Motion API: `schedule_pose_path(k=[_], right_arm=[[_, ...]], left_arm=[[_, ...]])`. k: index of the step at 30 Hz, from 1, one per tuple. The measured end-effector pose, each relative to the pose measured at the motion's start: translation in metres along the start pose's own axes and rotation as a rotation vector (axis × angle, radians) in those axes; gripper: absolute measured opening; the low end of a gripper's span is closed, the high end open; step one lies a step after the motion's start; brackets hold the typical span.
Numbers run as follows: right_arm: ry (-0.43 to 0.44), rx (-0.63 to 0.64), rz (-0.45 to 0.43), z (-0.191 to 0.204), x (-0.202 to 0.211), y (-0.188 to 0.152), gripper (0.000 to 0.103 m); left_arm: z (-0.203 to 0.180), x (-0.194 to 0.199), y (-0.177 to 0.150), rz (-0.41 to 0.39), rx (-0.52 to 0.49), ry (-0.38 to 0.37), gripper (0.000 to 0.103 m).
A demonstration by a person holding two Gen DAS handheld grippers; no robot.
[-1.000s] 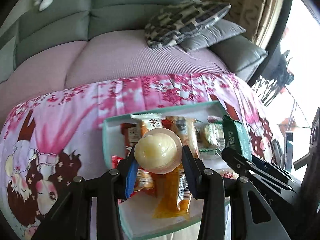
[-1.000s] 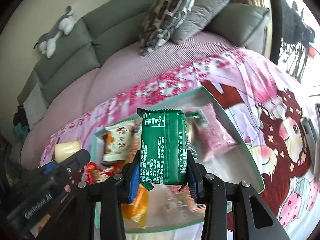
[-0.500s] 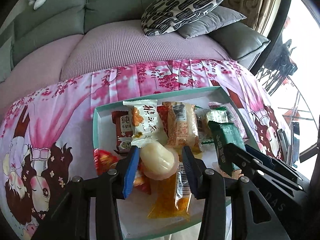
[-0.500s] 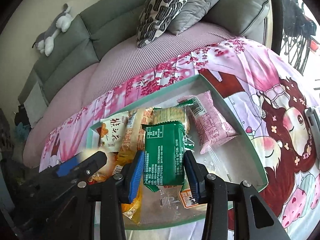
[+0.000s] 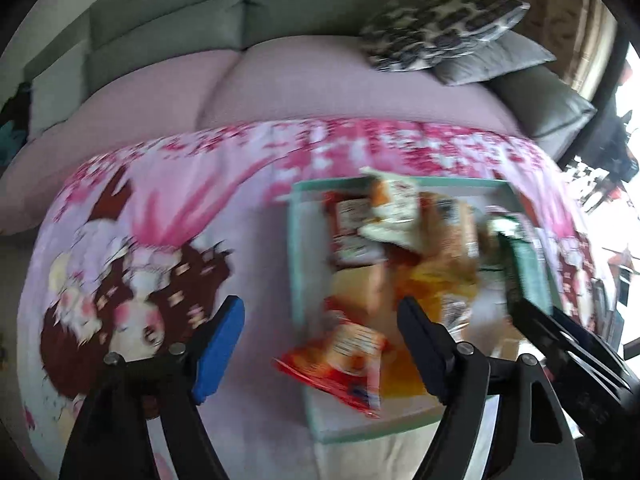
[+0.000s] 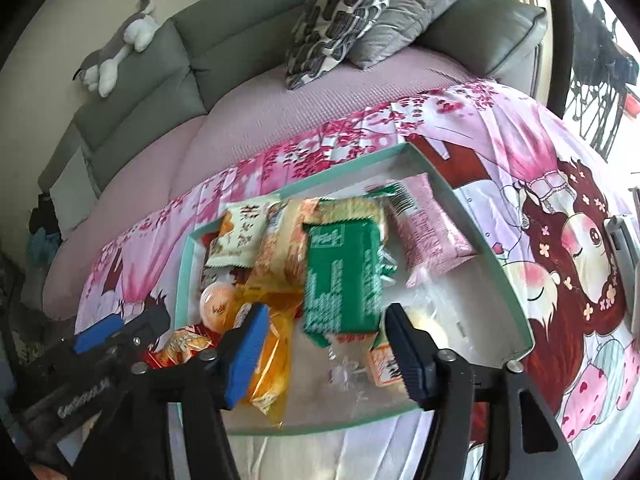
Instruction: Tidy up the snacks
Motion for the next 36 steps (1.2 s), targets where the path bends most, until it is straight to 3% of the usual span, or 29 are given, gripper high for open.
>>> schedule_pose_path(k=[6, 12, 23, 36], right_arm=[[0.000, 0.056, 0.009, 0.009, 0.008, -0.027, 0.088], [-0.007, 0.101, 0.014, 0.015, 0.016, -0.047, 0.101], [-0.025, 0.128, 0.029, 0.013, 0.023, -0.066, 0.103], [-0.025, 0.145, 0.037, 0.014, 0.021, -0.067, 0.103]], left_arm=[[0.031, 0.010, -0.015, -0.024, 0.061, 0.061, 0.095], [0.052, 0.018, -0.048, 0.006, 0.102, 0.112, 0.095], [0.062, 0.032, -0.086, 0.043, 0.101, 0.181, 0.095], [0.063, 0.028, -0.092, 0.097, 0.084, 0.225, 0.095]])
Point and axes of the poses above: each gripper's, at about its wrist camera, not at the fingertips, and x roughly against the way its jaws point, z to its left, y to its top, the point moved 6 cm from there along -x, roughly the way its jaws point, and after that the axes turned 9 degrees about -z, right-handed, at the moved point
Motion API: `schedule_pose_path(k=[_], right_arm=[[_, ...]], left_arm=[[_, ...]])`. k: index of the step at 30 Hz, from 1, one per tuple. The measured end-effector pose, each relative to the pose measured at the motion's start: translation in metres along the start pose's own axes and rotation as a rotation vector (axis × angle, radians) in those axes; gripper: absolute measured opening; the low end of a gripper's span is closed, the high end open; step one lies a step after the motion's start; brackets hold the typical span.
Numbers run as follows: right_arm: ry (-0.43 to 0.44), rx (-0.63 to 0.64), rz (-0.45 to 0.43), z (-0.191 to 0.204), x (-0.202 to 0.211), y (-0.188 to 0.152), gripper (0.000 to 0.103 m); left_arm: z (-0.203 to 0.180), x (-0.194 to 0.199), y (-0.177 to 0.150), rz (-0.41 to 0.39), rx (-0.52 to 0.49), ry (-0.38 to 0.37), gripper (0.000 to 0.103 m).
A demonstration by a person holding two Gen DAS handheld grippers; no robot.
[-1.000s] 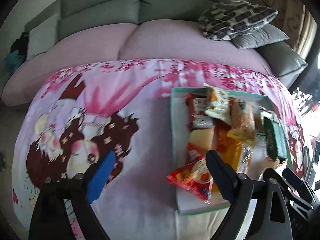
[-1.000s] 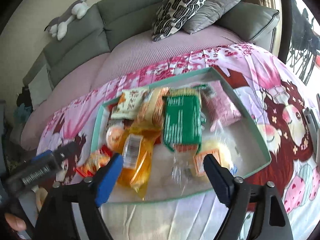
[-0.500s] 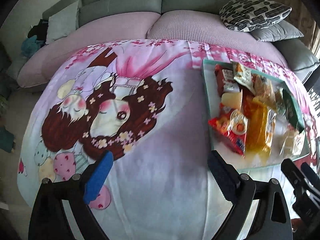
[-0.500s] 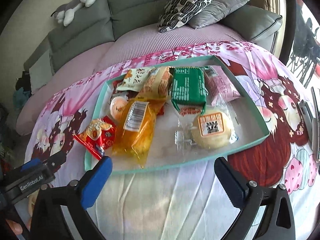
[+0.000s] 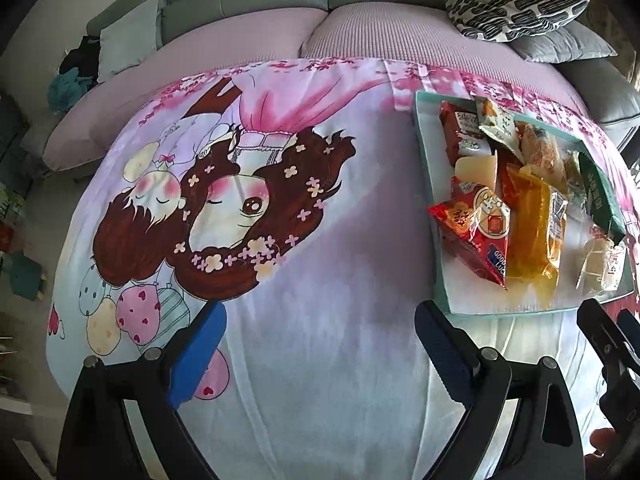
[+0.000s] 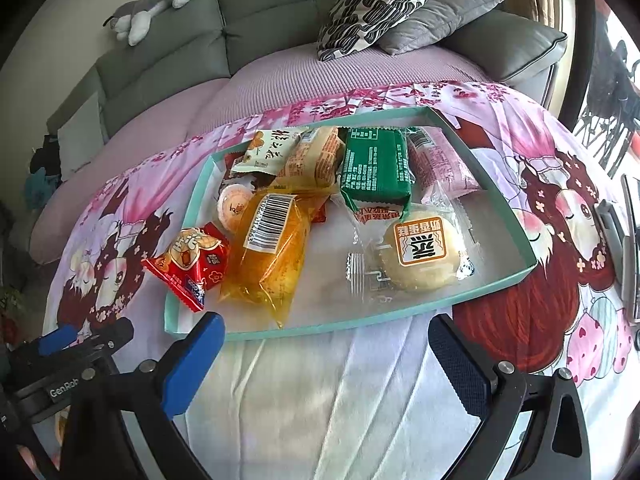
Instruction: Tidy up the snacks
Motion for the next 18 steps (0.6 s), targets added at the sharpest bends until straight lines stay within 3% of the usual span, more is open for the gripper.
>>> schedule_pose_path(k=[18], right_arm=[[0.002, -0.009, 0.016, -0.0022, -0.0060, -0.0005, 0.103]], left_arm=[[0.0049, -0.0056, 0.0006, 0.029, 0.012, 0.003, 0.095]])
Point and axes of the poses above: each gripper's, at about its wrist camera, not at the fingertips, and x roughly against the way its jaws point, z to its left, y to its top, the point moved 6 cm from there along -x, roughly the way its jaws point, and after that the axes turned 9 degrees about -z, right-handed, at the moved point
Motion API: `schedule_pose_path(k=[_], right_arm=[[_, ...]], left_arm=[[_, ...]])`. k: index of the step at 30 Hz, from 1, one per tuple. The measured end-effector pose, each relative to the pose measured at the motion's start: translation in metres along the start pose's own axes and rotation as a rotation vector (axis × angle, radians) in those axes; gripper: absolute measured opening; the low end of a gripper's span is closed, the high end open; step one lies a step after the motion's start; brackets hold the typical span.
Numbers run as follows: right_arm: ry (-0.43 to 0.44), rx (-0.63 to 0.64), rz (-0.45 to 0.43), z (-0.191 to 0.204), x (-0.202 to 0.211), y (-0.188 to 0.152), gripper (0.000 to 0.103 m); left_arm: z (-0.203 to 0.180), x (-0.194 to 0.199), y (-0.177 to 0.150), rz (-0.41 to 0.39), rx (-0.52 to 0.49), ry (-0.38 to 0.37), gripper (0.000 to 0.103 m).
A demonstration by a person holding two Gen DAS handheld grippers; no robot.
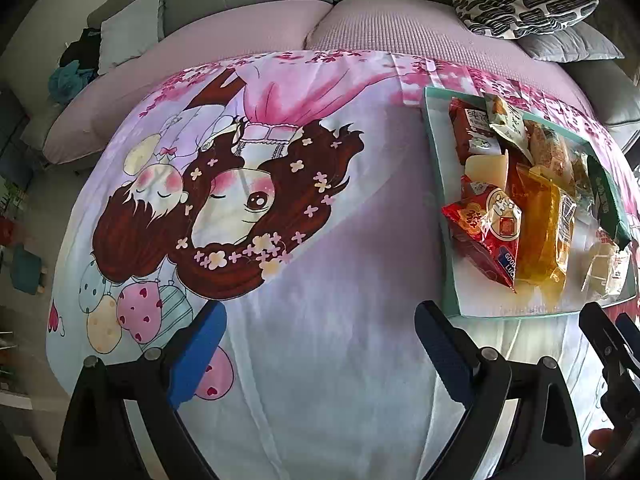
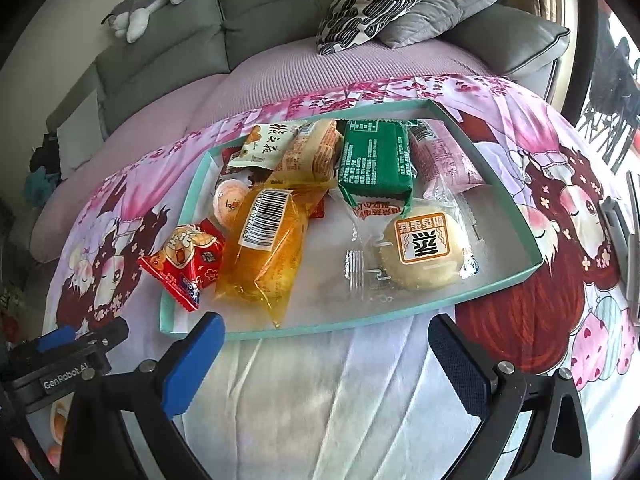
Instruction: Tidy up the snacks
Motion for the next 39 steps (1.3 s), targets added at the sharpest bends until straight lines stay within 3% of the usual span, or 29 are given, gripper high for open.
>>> schedule_pose_path(k=[39], right_arm=[[0.009, -0.007, 0.012, 0.0000, -0.0036, -0.0019, 0.103]], left_arm=[[-0.0013, -0.0080, -0.0046, 0.040, -0.009, 0.010, 0.095]])
Point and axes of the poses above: each gripper's, at about its wrist camera, not at the fingertips, and x roughly against the way its jaws point, z to its left, y to its top, the point moved 6 cm from there along -x, roughly the way its jaws point, and after that the axes turned 9 degrees about -z, right-handed, at the moved point
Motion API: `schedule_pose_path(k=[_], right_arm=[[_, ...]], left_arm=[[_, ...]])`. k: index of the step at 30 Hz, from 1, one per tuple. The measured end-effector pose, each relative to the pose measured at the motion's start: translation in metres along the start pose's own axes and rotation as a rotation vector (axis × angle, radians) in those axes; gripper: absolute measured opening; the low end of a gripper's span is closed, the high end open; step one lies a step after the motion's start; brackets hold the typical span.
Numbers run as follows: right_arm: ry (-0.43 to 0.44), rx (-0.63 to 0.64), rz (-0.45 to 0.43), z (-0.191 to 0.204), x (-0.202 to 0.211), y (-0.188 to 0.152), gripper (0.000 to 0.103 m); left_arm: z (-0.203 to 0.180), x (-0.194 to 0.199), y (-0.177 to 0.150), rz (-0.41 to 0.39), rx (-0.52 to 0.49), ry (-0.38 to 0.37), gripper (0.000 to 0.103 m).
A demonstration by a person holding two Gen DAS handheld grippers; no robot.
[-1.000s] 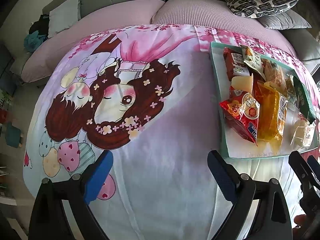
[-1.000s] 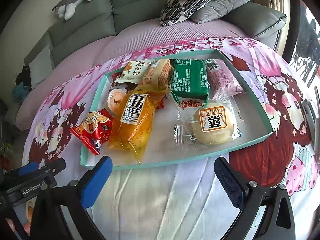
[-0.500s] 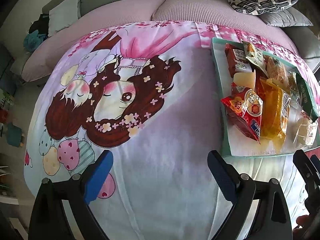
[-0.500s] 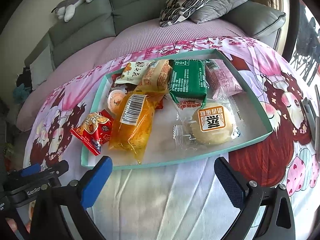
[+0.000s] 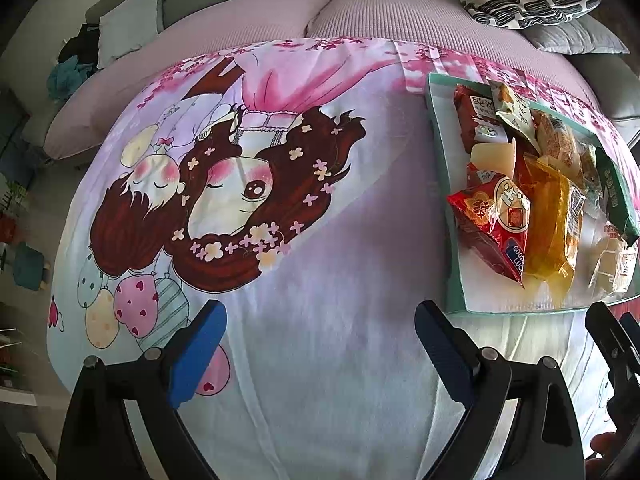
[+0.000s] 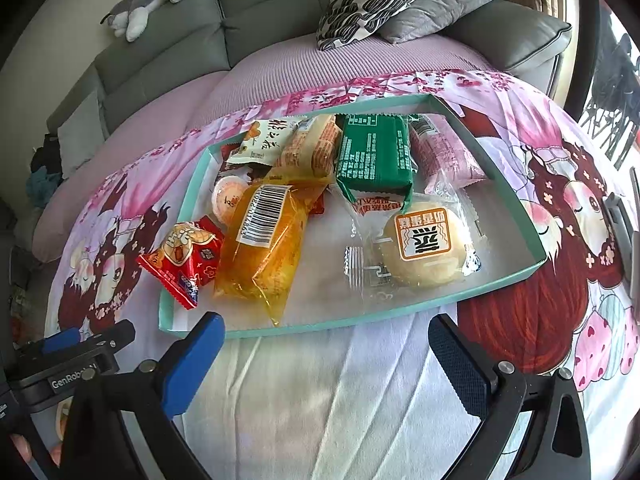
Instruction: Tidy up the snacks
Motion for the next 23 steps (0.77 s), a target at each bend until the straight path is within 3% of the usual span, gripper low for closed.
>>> schedule_pose_path(k=[23], right_arm=[[0.002, 0.001, 0.000, 0.0004, 0.0006, -0.0003, 0.103]], left_arm=[[0.0009, 0.0025, 0.0017, -0.012, 0.023, -0.004, 0.095]])
Point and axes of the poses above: each gripper's, at about its wrist camera, not at the fingertips, and x roughly against the way its jaws point, z to its left, y to its top, the point moved 6 cm from there along -x, roughly the way its jaws point, and after that the axes turned 9 degrees about -z, right-handed, at the moved point
